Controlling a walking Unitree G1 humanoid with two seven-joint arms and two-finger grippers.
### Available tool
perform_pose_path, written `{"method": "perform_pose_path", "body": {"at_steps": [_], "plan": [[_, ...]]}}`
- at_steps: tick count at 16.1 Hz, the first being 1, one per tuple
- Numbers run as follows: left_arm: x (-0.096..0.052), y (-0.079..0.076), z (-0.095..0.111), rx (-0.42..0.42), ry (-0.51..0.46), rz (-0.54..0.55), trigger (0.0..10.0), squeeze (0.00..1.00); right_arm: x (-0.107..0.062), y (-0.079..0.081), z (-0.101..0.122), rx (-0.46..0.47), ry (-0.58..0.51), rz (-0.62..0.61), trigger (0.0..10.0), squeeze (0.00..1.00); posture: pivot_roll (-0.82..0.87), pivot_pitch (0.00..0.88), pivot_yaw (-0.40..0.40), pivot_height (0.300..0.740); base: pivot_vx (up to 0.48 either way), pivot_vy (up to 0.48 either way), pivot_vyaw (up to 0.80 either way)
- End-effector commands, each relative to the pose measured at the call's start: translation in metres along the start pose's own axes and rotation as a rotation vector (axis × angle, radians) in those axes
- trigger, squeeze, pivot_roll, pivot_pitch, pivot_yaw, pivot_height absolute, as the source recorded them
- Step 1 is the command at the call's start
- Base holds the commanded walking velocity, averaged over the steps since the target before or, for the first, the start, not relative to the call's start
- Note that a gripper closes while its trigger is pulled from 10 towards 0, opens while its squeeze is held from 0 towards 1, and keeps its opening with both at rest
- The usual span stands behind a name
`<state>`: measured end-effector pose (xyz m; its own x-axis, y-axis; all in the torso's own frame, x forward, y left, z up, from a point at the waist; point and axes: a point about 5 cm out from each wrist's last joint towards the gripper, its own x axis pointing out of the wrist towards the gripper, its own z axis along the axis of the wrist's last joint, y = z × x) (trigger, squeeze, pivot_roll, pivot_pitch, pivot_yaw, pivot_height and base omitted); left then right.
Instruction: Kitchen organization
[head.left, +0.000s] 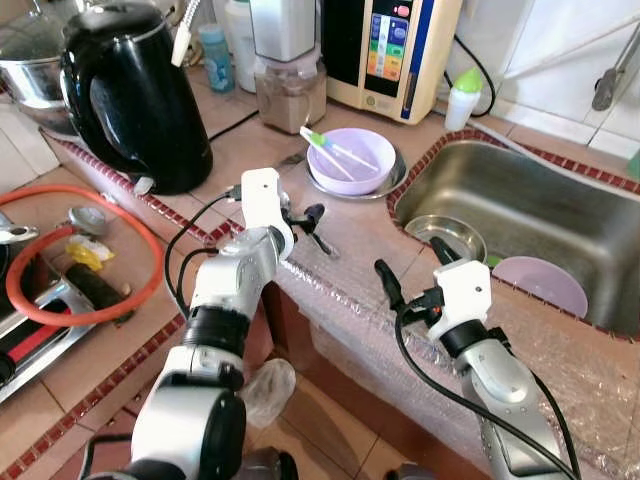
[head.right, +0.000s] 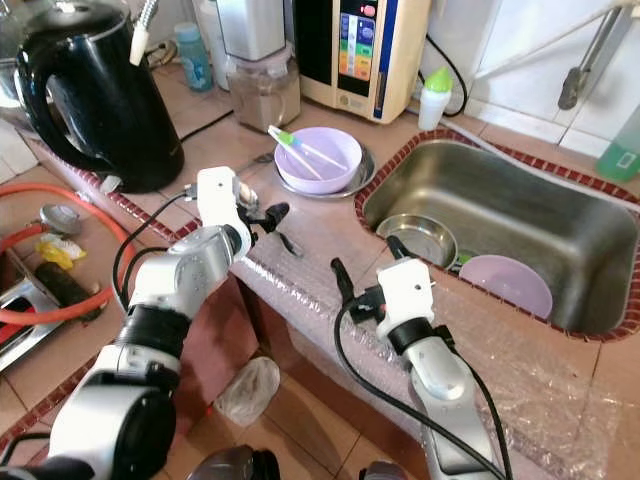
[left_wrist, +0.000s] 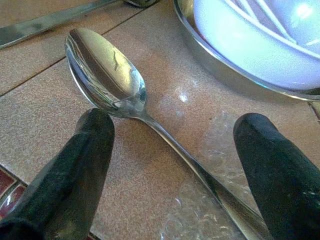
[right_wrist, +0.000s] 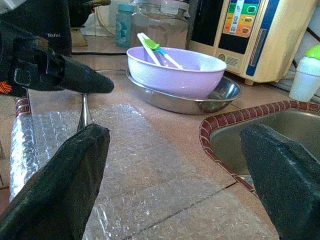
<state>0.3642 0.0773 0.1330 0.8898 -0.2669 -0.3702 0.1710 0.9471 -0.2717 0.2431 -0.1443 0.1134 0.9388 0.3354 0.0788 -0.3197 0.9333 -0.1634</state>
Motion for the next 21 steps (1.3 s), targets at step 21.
{"method": "perform_pose_path", "body": {"at_steps": [21], "plan": [[0.007,0.036,-0.009,0.176,0.036,-0.107,0.0,0.00,0.009,0.005,0.006,0.017,0.000,0.079,10.0,0.00,-0.11,0.020,0.077,0.740,0.000,0.000,0.00]]}}
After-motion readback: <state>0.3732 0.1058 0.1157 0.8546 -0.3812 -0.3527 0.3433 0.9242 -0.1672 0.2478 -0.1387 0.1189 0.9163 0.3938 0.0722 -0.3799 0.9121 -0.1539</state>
